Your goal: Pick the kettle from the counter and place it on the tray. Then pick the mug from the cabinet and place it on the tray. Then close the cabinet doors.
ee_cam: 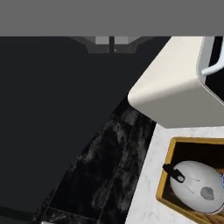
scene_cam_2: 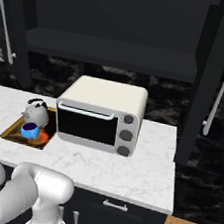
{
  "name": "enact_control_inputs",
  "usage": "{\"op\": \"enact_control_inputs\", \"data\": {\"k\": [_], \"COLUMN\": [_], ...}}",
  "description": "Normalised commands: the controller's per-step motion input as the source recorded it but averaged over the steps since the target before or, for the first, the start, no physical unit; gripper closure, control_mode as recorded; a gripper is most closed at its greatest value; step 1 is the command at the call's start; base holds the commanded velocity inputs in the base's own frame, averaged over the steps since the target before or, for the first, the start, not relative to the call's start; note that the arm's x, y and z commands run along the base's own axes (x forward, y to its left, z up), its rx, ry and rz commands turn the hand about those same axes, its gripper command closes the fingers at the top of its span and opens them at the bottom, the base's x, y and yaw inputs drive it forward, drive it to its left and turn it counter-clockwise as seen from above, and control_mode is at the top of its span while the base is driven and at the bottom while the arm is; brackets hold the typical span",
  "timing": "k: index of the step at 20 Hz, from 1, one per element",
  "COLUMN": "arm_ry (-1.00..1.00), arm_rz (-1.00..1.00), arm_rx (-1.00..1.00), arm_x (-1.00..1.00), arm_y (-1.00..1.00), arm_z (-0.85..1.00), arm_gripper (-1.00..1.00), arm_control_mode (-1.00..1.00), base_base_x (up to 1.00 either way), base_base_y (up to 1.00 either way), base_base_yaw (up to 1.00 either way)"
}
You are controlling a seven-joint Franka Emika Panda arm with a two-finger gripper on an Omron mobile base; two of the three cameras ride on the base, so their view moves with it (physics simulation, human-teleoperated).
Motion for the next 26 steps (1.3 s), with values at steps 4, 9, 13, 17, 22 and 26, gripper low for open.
{"op": "enact_control_inputs", "data": {"k": [4,9,13,17,22,26], "arm_ry": [-0.01,0.00,0.00,0.00,0.00,0.00], "arm_rz": [0.00,0.00,0.00,0.00,0.00,0.00], "arm_rx": [-0.12,-0.06,-0.02,-0.02,0.00,0.00], "arm_x": [0.07,0.10,0.36,0.51,0.68,0.67], "arm_y": [-0.65,-0.82,-0.95,-0.97,-0.97,-0.98], "arm_z": [0.41,0.56,0.17,0.00,0.00,0.08], "arm_gripper": [1.00,1.00,1.00,1.00,1.00,1.00], "arm_control_mode": [-1.00,-1.00,-1.00,-1.00,-1.00,-1.00], "base_base_x": [0.00,0.00,0.00,0.00,0.00,0.00], "base_base_y": [0.00,0.00,0.00,0.00,0.00,0.00], "base_base_yaw": [0.00,0.00,0.00,0.00,0.00,0.00]}}
